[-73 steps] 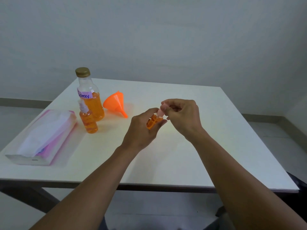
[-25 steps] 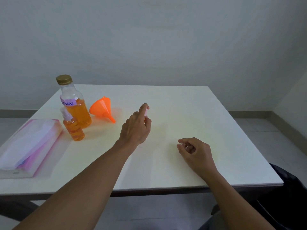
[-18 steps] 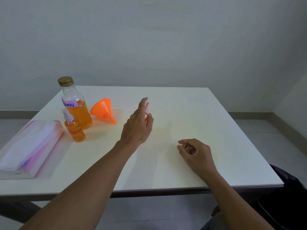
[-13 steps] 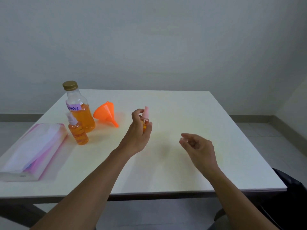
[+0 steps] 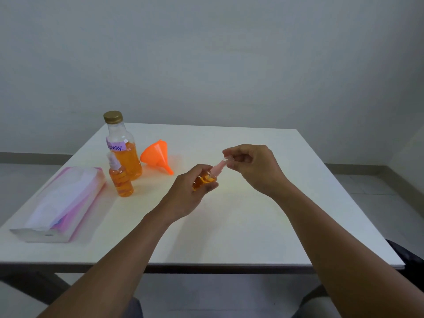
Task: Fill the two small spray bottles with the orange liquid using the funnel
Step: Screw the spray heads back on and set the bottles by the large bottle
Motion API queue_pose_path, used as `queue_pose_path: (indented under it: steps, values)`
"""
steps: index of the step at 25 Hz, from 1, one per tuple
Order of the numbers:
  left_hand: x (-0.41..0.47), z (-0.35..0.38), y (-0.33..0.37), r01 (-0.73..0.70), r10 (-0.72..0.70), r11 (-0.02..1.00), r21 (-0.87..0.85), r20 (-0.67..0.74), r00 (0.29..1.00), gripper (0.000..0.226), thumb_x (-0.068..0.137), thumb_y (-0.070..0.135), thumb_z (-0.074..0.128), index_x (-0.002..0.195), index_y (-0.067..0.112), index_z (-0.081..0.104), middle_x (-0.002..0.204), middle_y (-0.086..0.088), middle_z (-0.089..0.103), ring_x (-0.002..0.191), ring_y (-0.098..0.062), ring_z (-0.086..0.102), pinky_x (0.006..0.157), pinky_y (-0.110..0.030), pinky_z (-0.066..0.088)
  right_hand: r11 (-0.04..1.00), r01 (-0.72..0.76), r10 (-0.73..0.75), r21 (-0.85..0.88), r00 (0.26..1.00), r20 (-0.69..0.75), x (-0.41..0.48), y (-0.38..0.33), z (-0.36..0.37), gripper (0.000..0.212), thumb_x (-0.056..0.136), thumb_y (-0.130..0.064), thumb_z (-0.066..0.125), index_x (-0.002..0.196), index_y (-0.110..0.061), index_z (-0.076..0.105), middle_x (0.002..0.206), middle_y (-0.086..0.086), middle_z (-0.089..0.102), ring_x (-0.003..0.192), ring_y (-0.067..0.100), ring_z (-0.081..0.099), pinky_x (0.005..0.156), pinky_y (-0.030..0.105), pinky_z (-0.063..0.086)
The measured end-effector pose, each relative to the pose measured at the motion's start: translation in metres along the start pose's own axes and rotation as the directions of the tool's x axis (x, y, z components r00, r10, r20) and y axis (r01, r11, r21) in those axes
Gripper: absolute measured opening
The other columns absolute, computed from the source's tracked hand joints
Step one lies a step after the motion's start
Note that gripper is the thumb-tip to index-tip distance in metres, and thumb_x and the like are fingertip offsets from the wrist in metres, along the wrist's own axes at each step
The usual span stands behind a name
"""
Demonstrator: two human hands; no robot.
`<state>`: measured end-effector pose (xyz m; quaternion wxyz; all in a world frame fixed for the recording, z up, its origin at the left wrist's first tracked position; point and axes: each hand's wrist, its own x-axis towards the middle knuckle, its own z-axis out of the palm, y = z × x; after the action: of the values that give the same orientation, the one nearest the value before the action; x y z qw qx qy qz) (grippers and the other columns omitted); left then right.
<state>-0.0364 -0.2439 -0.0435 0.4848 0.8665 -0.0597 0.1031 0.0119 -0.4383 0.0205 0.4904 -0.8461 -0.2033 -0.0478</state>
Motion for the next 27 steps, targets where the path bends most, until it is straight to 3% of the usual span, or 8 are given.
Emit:
queue_pose_path:
  steps: [6,8,11,15,20,22,24,27]
  values:
    - [-0.002,0.001,-0.002,-0.007,0.008,0.998,-0.068,0.02,1.0,0.029,0.095,0.035,0.062,0.123,0.032,0.057,0.105,0.008,0.067,0.092,-0.014,0.061,0.079,-0.027,0.049,0.997,0.053,-0.05,-0.063,0.998,0.048,-0.002,-0.002,0.005,0.026,0.085,-0.005,0.079,0.109,-0.014,0.079,0.098,-0.004,0.078,0.091,0.006,0.073,0.08,0.015,0.058]
    - [-0.004,0.001,0.0,-0.007,0.008,0.997,-0.082,0.018,1.0,0.027,0.095,0.033,0.061,0.122,0.03,0.058,0.102,0.008,0.067,0.087,-0.01,0.06,0.076,-0.023,0.048,0.997,0.056,-0.055,-0.061,0.998,0.029,-0.003,0.0,0.008,0.025,0.085,0.0,0.078,0.106,-0.013,0.08,0.094,-0.005,0.078,0.088,0.003,0.072,0.076,0.012,0.057]
    - [-0.006,0.003,0.002,-0.014,0.015,0.996,-0.09,0.003,1.0,0.023,0.095,0.031,0.062,0.118,0.028,0.061,0.093,0.007,0.065,0.076,-0.006,0.055,0.066,-0.014,0.043,0.997,0.066,-0.066,-0.042,0.998,-0.003,-0.006,0.004,0.012,0.026,0.084,0.005,0.076,0.104,-0.011,0.08,0.091,-0.001,0.079,0.084,0.003,0.073,0.077,0.018,0.06]
    - [-0.007,0.006,0.001,-0.014,0.013,0.993,-0.115,-0.005,1.0,0.02,0.094,0.03,0.064,0.114,0.029,0.063,0.089,0.007,0.064,0.073,-0.007,0.054,0.065,-0.017,0.044,0.998,0.055,-0.055,-0.025,0.998,0.012,-0.007,0.006,0.012,0.027,0.084,0.007,0.075,0.107,-0.009,0.08,0.089,-0.005,0.078,0.08,-0.003,0.073,0.076,0.014,0.058]
    - [-0.014,-0.012,-0.005,0.008,-0.013,0.995,-0.099,-0.05,0.999,0.03,0.09,0.04,0.067,0.118,0.032,0.061,0.102,0.012,0.067,0.089,-0.007,0.063,0.075,-0.021,0.051,0.973,-0.07,0.057,0.219,0.996,0.066,-0.021,0.011,0.02,0.049,0.086,0.003,0.076,0.13,-0.016,0.067,0.111,-0.003,0.075,0.095,0.008,0.075,0.087,0.021,0.059]
    - [-0.022,-0.026,-0.016,0.065,-0.083,0.985,-0.157,-0.11,0.99,0.034,0.087,0.045,0.069,0.118,0.033,0.061,0.109,0.01,0.068,0.095,-0.012,0.067,0.077,-0.028,0.058,0.981,-0.12,0.115,0.155,0.993,0.04,-0.036,0.025,0.031,0.046,0.09,-0.004,0.074,0.13,-0.023,0.066,0.113,-0.009,0.074,0.096,0.008,0.073,0.09,0.027,0.06]
    - [-0.037,-0.042,-0.029,0.102,-0.133,0.983,-0.153,-0.206,0.969,0.036,0.086,0.046,0.07,0.118,0.033,0.063,0.109,0.011,0.068,0.095,-0.011,0.067,0.074,-0.024,0.057,0.992,-0.115,0.113,0.056,0.993,0.037,-0.058,0.038,0.046,0.03,0.093,-0.012,0.071,0.119,-0.028,0.073,0.105,-0.014,0.076,0.093,0.005,0.072,0.091,0.028,0.059]
    - [-0.066,-0.064,-0.046,0.134,-0.163,0.985,-0.107,-0.354,0.921,0.028,0.086,0.039,0.071,0.112,0.029,0.069,0.1,0.013,0.071,0.092,-0.001,0.064,0.074,-0.014,0.046,0.996,-0.019,0.025,-0.086,0.997,0.072,-0.096,0.05,0.072,0.021,0.096,-0.014,0.067,0.11,-0.026,0.076,0.105,-0.015,0.075,0.095,0.002,0.07,0.091,0.016,0.055]
